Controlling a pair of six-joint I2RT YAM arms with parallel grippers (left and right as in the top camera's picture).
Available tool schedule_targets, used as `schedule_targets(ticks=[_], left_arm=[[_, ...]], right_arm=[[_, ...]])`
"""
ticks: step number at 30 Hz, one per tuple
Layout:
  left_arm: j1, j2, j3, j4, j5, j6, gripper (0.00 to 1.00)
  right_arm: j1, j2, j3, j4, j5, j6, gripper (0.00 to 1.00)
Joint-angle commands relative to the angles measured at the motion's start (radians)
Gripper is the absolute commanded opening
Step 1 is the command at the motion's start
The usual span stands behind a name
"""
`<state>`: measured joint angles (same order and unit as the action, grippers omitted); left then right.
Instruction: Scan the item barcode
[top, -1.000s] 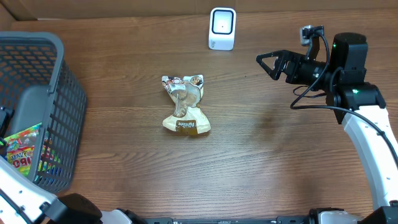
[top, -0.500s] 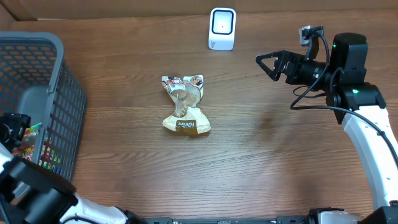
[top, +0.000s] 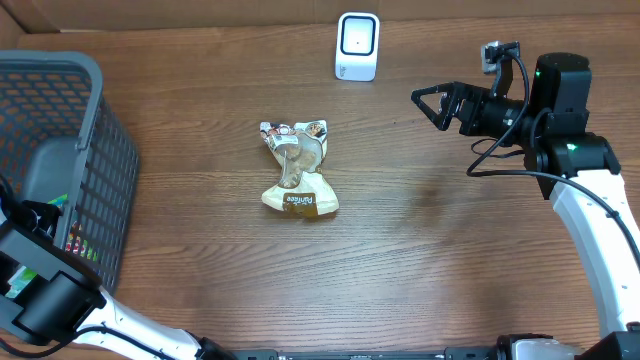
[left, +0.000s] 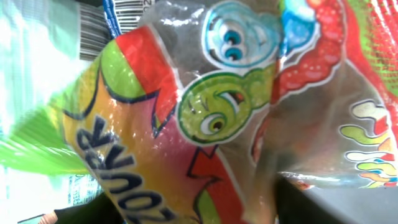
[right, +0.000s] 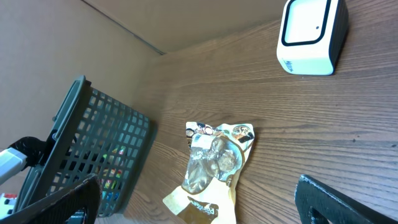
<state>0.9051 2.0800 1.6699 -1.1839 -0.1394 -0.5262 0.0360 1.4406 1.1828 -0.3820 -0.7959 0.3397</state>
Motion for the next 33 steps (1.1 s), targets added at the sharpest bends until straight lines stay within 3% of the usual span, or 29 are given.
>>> schedule_targets(ticks=[1, 2, 6, 10, 15, 20, 24, 26, 29, 31, 33], left_arm=[[0.004, 0.032, -0.006, -0.005, -0.024, -0.013, 0.11], [0.004, 0.032, -0.004, -0.009, -0.006, -0.013, 0.04], [0.000, 0.031, 0.048, -0.040, 0.139, 0.023, 0.04], [-0.017, 0.031, 0.178, -0.139, 0.183, 0.033, 0.04], [-0.062, 0.027, 0.434, -0.308, 0.197, 0.033, 0.04], [-0.175, -0.025, 0.805, -0.493, 0.197, 0.056, 0.04], [-0.259, -0.093, 0.904, -0.504, 0.130, 0.085, 0.05], [-0.286, -0.113, 0.903, -0.503, 0.042, 0.071, 0.26], [-0.295, -0.108, 0.887, -0.505, -0.017, 0.041, 0.77], [-0.280, -0.101, 0.849, -0.505, -0.014, 0.016, 0.92], [-0.255, -0.097, 0.788, -0.505, -0.019, 0.000, 1.00]], right_arm=[[0.002, -0.012, 0.023, 0.006, 0.002, -0.007, 1.00], [0.002, -0.012, 0.023, 0.006, 0.002, -0.007, 1.00], [0.002, -0.012, 0.023, 0.006, 0.002, -0.007, 1.00], [0.002, -0.012, 0.023, 0.006, 0.002, -0.007, 1.00], [0.002, -0.012, 0.023, 0.006, 0.002, -0.006, 1.00], [0.002, -0.012, 0.023, 0.006, 0.002, -0.006, 1.00], [0.002, -0.012, 0.023, 0.005, 0.002, -0.006, 1.00], [0.002, -0.012, 0.023, 0.002, 0.002, -0.006, 1.00], [0.002, -0.012, 0.023, 0.001, 0.003, -0.008, 1.00], [0.002, -0.012, 0.023, -0.003, 0.002, -0.020, 1.00], [0.002, -0.012, 0.023, -0.008, 0.002, -0.030, 1.00]])
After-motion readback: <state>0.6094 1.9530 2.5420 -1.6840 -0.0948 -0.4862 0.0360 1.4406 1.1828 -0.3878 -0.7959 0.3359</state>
